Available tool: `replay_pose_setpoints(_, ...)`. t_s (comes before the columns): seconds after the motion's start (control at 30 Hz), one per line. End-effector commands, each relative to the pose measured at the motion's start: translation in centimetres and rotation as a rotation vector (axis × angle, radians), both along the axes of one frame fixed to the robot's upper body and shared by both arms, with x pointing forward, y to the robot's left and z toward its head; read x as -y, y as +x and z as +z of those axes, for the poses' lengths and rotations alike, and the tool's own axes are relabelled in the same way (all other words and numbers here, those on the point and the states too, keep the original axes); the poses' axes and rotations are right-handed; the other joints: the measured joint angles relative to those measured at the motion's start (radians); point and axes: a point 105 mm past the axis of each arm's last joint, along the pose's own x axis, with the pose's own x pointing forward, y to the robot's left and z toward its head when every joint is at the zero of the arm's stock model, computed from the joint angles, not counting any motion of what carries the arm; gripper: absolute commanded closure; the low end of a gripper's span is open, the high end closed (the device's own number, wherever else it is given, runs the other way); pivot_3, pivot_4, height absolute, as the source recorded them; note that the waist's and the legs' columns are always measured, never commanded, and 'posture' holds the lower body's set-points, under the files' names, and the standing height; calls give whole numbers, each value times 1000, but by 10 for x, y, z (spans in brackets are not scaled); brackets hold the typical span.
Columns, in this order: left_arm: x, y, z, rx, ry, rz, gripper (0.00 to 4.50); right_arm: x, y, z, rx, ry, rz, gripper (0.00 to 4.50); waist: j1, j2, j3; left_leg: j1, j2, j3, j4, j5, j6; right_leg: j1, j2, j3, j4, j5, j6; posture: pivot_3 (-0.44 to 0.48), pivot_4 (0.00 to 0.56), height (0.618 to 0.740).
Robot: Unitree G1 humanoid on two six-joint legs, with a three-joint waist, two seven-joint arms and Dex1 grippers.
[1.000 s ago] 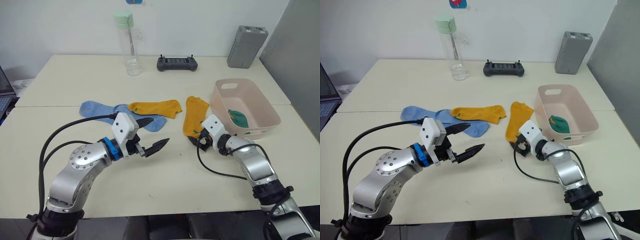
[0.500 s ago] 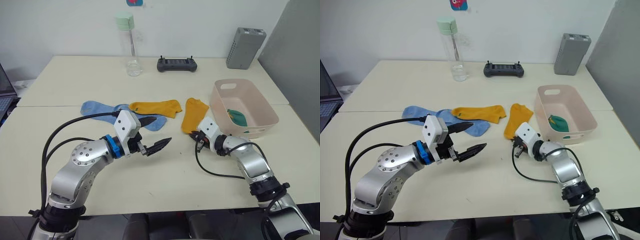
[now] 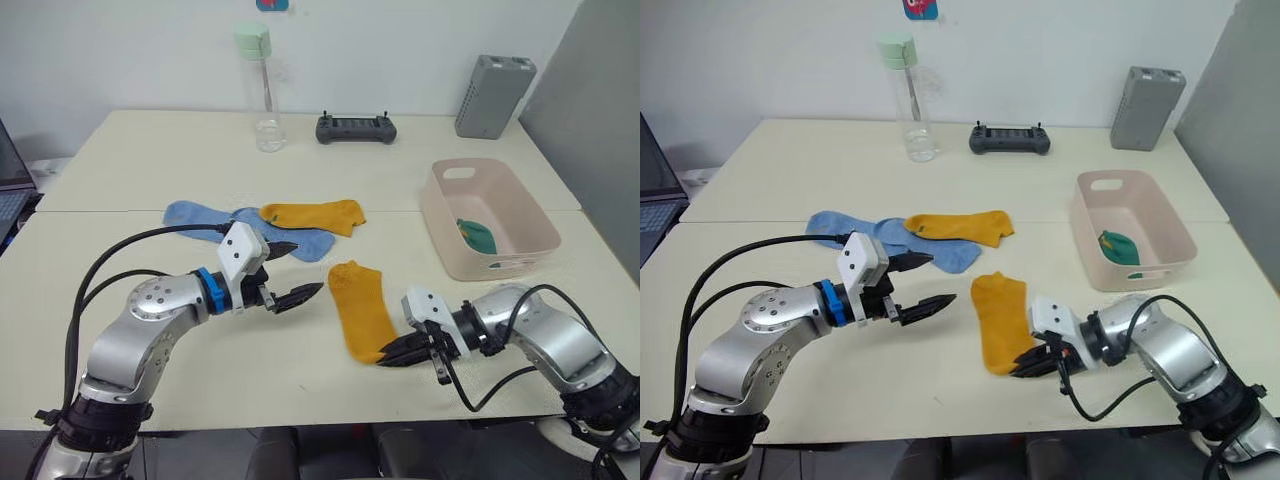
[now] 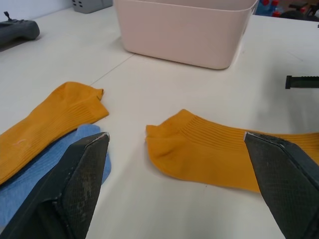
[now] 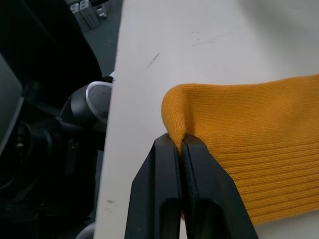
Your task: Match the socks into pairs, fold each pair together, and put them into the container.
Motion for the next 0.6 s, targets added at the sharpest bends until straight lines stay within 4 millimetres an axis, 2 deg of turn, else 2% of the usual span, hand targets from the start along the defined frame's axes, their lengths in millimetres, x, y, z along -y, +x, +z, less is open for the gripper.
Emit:
replay_pose_setpoints(0.03, 7, -1, 5, 34, -5, -32, 0, -16, 14, 13, 100, 102, -79, 4463, -5, 0, 0, 0, 0, 0, 0, 0, 0, 0, 0, 0, 0, 0, 0, 0, 150, 740)
replay_pose_setpoints(0.13, 4, -2, 5, 28, -3, -31, 0, -34, 19, 21, 97, 170, -89, 4463, -9, 0, 0, 0, 0, 1, 0, 0, 0, 0, 0, 1, 0, 1, 1, 0, 150, 740)
replay_pose_setpoints(0.27, -4, 5, 4, 41, 24, -16, 0, -64, 29, 32, 9, 282, -117, 4463, -7, 0, 0, 0, 0, 0, 0, 0, 0, 0, 0, 0, 1, 1, 1, 0, 150, 740)
replay_pose_setpoints(0.37, -9, 12, 11, 63, 33, -6, 0, -84, 33, 30, -46, 283, -84, 4463, -7, 0, 1, 0, 0, 0, 0, 0, 0, 0, 0, 0, 1, 1, 1, 0, 150, 740)
replay_pose_setpoints(0.43, -15, 13, 14, 72, 42, 6, 0, -90, 37, 27, -48, 277, -89, 4463, -5, 0, 1, 0, 0, 0, 0, 0, 0, 0, 0, 0, 1, 1, 1, 0, 150, 740)
replay_pose_setpoints(0.53, -23, 12, 14, 73, 59, 26, 0, -90, 38, 28, -68, 293, -86, 3752, -3, 0, 1, -1, 0, 0, -1, 0, 0, -1, 0, 0, 1, 3, 5, 0, 150, 740)
replay_pose_setpoints(0.6, -30, 10, 13, 71, 65, 48, 0, -85, 32, 33, -99, 303, -56, 3072, -3, 0, 1, -1, 0, 0, -2, 0, 0, -1, 0, 0, 0, 3, 5, 0, 150, 740)
